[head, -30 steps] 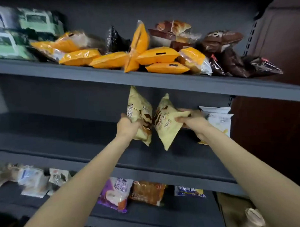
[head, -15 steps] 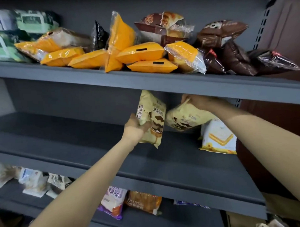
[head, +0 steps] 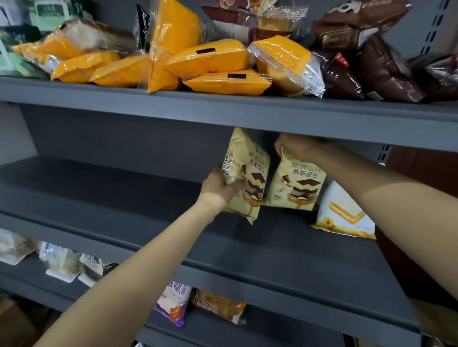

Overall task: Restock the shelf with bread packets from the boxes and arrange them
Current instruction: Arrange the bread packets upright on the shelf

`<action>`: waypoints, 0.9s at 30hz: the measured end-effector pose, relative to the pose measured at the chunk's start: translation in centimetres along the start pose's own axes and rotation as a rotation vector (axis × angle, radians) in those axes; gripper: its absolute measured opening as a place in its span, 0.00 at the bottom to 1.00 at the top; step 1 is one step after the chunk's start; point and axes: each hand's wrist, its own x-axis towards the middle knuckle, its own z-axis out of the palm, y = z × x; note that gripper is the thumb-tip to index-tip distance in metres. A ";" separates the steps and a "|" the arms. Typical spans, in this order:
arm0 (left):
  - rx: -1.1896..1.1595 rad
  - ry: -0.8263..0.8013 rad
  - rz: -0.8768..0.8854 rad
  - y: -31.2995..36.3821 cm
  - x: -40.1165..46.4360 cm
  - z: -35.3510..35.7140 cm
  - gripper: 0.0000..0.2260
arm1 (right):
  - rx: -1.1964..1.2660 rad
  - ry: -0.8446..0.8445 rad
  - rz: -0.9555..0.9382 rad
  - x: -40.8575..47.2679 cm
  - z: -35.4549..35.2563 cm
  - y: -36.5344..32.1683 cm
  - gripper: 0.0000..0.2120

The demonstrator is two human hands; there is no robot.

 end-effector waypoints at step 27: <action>0.028 -0.222 0.010 0.0 2.3 8.1 0.15 | 0.536 0.455 0.108 -8.9 6.2 5.3 0.27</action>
